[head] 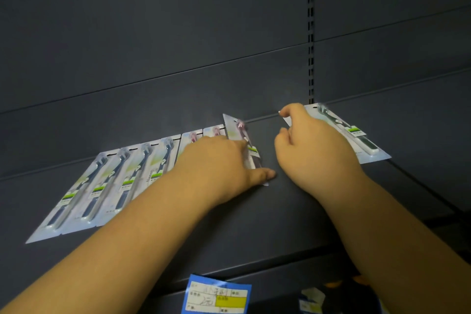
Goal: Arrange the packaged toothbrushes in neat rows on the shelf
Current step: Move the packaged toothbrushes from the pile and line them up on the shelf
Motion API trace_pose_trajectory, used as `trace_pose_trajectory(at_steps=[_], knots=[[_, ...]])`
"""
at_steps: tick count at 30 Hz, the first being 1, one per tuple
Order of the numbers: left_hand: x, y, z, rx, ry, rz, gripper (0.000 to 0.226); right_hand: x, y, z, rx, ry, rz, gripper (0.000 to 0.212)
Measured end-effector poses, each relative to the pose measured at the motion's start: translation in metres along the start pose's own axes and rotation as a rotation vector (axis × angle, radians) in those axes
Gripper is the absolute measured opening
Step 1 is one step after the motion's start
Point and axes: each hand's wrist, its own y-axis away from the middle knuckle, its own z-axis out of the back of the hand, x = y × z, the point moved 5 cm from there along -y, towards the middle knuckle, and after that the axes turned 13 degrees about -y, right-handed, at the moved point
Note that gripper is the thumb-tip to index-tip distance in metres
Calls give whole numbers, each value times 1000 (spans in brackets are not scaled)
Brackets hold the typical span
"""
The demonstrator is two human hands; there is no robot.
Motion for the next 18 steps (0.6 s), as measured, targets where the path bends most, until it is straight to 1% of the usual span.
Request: trace_pose_trajectory(at_steps=[2, 5, 8, 11, 18], knots=[[-1, -2, -3, -33, -25, -19, 83, -1, 0, -2, 19, 13, 3, 31], [-2, -3, -3, -92, 7, -105, 71, 0, 1, -2, 43, 14, 1, 29], [-3, -4, -8, -65, 11, -168, 66, 0, 1, -2, 54, 13, -4, 28], [-4, -5, -12, -46, 16, -163, 66, 0, 1, -2, 51, 14, 2, 28], [-2, -3, -13, -62, 20, -136, 65, 1, 1, -2, 46, 33, 30, 30]])
